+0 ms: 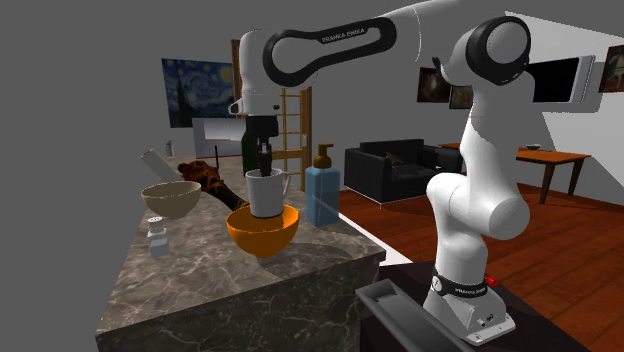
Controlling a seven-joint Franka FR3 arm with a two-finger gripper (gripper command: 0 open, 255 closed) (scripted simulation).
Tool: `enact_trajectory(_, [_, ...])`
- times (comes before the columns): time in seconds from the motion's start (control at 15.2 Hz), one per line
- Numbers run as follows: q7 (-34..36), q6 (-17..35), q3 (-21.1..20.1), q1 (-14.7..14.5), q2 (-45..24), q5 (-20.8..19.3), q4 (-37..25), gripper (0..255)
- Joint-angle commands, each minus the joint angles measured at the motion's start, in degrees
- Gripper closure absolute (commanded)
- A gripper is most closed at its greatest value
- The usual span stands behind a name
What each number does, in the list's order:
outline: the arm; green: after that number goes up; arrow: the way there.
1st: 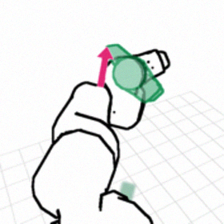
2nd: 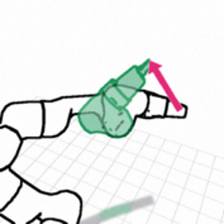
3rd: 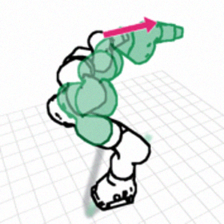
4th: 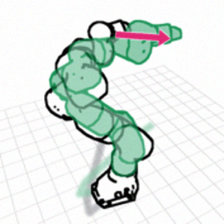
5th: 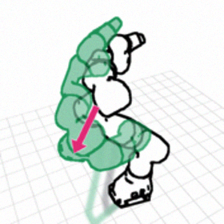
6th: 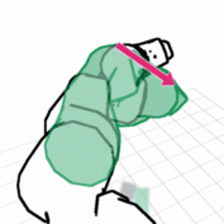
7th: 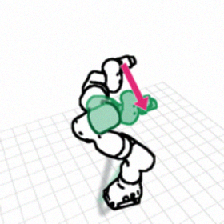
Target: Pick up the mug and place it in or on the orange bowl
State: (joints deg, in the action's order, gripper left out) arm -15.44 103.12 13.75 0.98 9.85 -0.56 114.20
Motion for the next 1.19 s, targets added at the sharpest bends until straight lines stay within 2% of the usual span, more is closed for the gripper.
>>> enact_trajectory(0.0, [0.00,0.01,0.00,0.00,0.01,0.00,0.00,0])
enact_trajectory(0.33, [0.00,0.01,0.00,0.00,0.01,0.00,0.00,0])
enact_trajectory(0.59, [-0.08,-7.32,0.01,-0.02,-0.41,0.11,-7.74,0])
enact_trajectory(1.12, [-0.08,-7.32,0.01,-0.03,-0.41,0.11,-7.74,0])
